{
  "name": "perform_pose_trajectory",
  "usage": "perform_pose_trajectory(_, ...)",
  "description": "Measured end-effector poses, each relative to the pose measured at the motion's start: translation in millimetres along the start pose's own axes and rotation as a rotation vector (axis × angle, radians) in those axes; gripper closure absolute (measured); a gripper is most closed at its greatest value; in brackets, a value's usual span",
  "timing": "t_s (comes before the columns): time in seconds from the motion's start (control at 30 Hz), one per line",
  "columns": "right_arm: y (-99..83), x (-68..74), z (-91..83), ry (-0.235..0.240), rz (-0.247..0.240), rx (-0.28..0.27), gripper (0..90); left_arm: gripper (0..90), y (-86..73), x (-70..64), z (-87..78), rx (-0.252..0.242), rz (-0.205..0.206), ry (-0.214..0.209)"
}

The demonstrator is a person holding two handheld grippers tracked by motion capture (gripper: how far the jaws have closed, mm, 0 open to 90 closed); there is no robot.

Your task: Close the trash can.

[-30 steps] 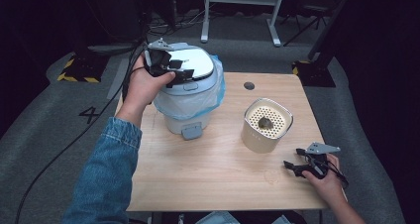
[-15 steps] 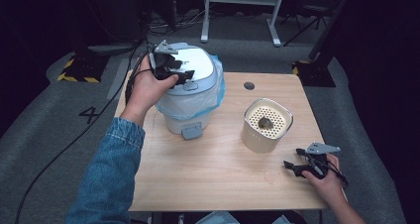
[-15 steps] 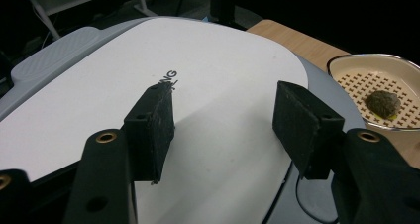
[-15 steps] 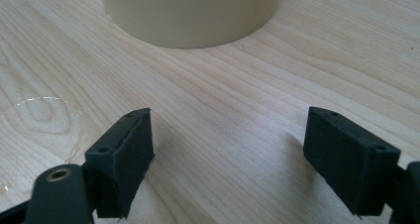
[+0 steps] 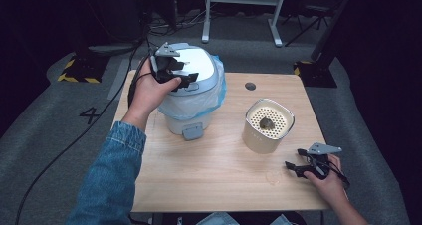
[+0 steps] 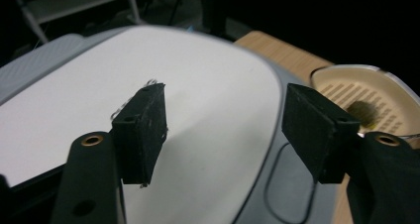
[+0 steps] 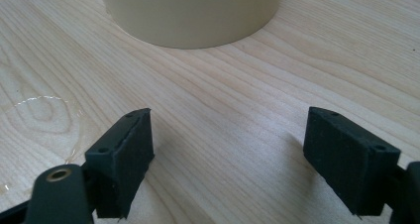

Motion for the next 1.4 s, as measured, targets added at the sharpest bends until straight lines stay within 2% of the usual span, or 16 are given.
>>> perform_pose_trajectory(0.07,0.0,0.0,0.0,0.001,0.000,0.000,20.0,33.1,3.4,-6.1,-8.7,-0.017,0.028,-0.010)
perform_pose_trajectory(0.1,0.0,0.0,0.0,0.001,0.000,0.000,20.0,33.0,3.4,-6.1,-8.7,-0.017,0.028,-0.010)
perform_pose_trajectory(0.13,0.0,0.0,0.0,0.001,0.000,0.000,20.0,33.0,5.1,-13.7,-16.7,-0.024,0.049,-0.010)
perform_pose_trajectory(0.23,0.0,0.0,0.0,0.000,0.000,0.000,20.0,32.7,4.6,-21.5,-24.2,-0.026,0.064,-0.009)
perform_pose_trajectory(0.27,0.0,0.0,0.0,0.001,0.000,0.000,20.0,31.9,1.8,-30.5,-31.2,-0.017,0.093,0.001)
perform_pose_trajectory(0.43,0.1,0.0,0.0,0.001,-0.001,0.000,20.0,31.3,-7.9,-50.0,-43.1,-0.010,0.122,-0.010)
perform_pose_trajectory(0.63,0.1,0.0,0.0,0.001,-0.001,0.001,19.9,31.6,-22.9,-65.0,-53.2,-0.004,0.122,-0.011)
perform_pose_trajectory(0.73,0.1,0.0,0.0,0.001,-0.001,0.000,20.0,31.5,-38.1,-72.7,-56.7,0.023,0.117,-0.023)
perform_pose_trajectory(0.87,0.1,0.0,0.0,0.001,-0.001,0.001,19.9,31.4,-50.6,-74.8,-61.1,0.035,0.110,-0.015)
perform_pose_trajectory(0.93,0.1,0.0,0.0,0.001,-0.001,0.000,19.9,31.4,-64.1,-75.2,-65.5,0.043,0.105,-0.006)
perform_pose_trajectory(1.07,0.1,0.0,-0.1,0.001,-0.001,0.001,19.9,31.1,-80.1,-76.8,-70.2,0.044,0.095,0.002)
perform_pose_trajectory(1.2,0.1,0.0,-0.1,0.001,-0.001,0.002,20.0,30.5,-91.1,-78.1,-72.4,0.043,0.090,0.009)
perform_pose_trajectory(1.27,0.1,0.0,0.0,0.001,-0.001,0.001,19.9,30.5,-105.4,-80.3,-74.1,0.043,0.077,0.017)
perform_pose_trajectory(1.4,0.1,0.0,0.0,0.001,-0.001,0.000,19.9,30.3,-122.6,-82.2,-74.0,0.044,0.061,0.017)
Point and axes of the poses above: each handheld gripper's, and its own axes: z roughly forward along the jaws, y roughly out of its top, x roughly to its left, the point moved 3 cm from there along z, roughly forward along the jaws, and after that the axes turned 9 degrees about z, right-handed, at the moved point
